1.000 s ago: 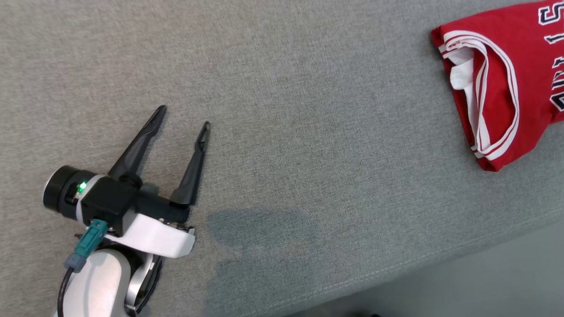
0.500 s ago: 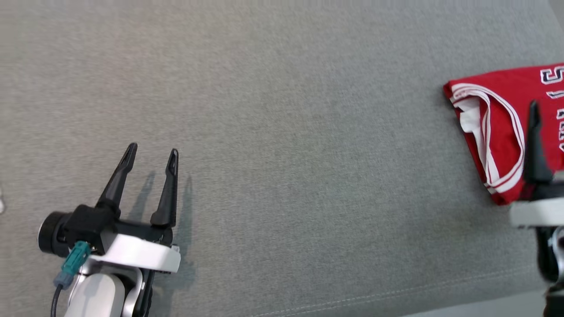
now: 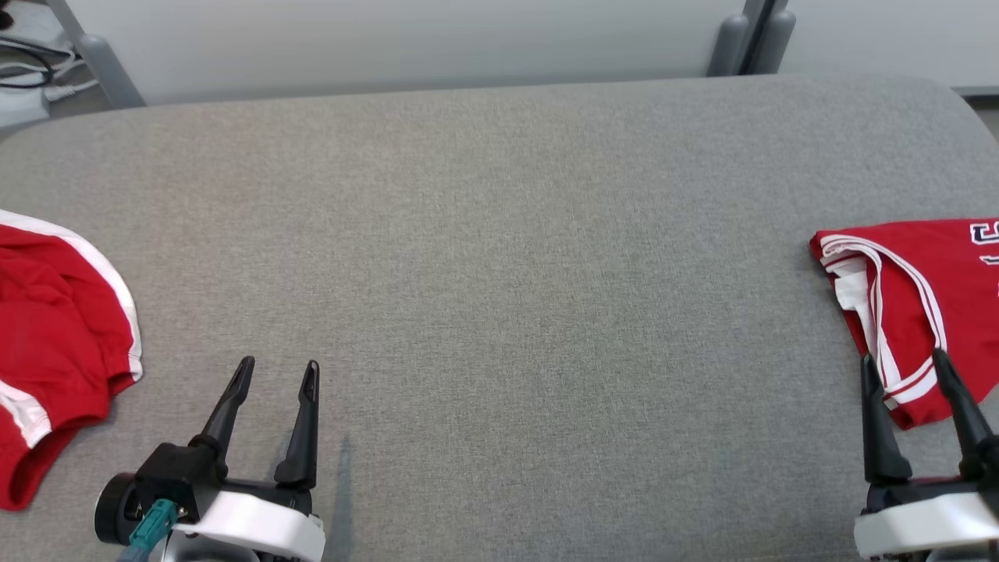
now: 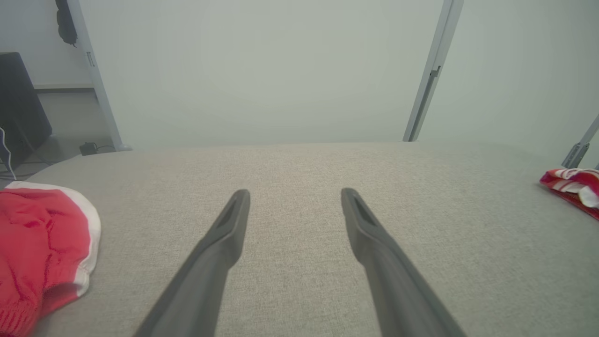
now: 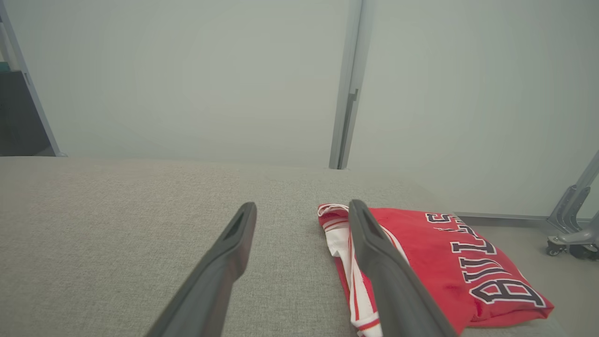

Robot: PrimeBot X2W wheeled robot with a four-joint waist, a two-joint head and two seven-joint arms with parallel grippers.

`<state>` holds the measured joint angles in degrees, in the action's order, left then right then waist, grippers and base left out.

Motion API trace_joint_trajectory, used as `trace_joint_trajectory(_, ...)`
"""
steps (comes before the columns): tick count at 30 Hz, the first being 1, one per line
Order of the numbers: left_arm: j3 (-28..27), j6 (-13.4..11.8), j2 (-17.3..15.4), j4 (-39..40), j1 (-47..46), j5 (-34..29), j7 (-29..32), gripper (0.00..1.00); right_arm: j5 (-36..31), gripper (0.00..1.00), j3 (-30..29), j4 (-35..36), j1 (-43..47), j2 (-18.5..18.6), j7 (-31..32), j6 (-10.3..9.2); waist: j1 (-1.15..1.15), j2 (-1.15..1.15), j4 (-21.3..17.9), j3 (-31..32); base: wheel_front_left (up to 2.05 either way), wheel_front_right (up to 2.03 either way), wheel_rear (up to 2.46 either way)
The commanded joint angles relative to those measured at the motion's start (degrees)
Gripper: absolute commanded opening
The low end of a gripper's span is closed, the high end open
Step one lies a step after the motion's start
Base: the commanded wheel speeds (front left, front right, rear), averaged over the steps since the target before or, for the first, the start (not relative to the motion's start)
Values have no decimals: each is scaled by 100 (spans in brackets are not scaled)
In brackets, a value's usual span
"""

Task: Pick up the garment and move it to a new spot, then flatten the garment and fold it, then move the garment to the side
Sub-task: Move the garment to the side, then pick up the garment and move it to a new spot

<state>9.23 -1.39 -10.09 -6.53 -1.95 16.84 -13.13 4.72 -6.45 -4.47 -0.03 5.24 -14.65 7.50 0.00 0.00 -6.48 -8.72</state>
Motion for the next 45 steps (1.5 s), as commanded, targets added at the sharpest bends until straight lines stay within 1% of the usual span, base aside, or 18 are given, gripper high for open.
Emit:
trace_joint_trajectory(1, -181, 3, -55, 92, -63, 47, -59, 100, -106, 100, 165, 179, 48, 49, -35, -1, 0, 0, 84, 151, 0, 0, 0)
trace_joint_trajectory(9, -160, 19, -24, -90, 50, 99, -107, 100, -196, 100, 91, 285, 429, -85, -35, -1, 0, 0, 155, 349, 0, 0, 0)
trace_joint_trajectory(17, -171, -10, -50, -198, 26, 110, -127, 100, -239, 100, 49, 369, 539, -153, -35, -1, 0, 0, 207, 372, 0, 0, 0)
trace_joint_trajectory(22, -154, -17, -49, -224, -14, 118, -136, 100, -263, 100, 8, 384, 569, -174, -35, -1, 0, 0, 298, 374, 0, 0, 0)
trace_joint_trajectory(26, -148, -25, -49, -225, -57, 122, -144, 100, -277, 100, -12, 429, 588, -186, -35, -1, 0, 0, 452, 365, 0, 0, 0)
trace_joint_trajectory(32, -172, -60, 1, -173, -110, 139, -159, 100, -284, 100, 146, 533, 560, -175, -35, -1, 0, 0, 854, 341, 0, 0, 0)
trace_joint_trajectory(38, -244, -111, 106, -104, -24, 186, -176, 100, -258, 100, 337, 597, 479, -64, -24, -1, 0, 0, 1582, 340, 0, 0, 0)
trace_joint_trajectory(45, -251, -131, 249, -50, 108, 193, -183, 100, -216, 100, 375, 678, 533, -8, 61, -1, 0, 0, 2423, 358, 0, 0, 0)
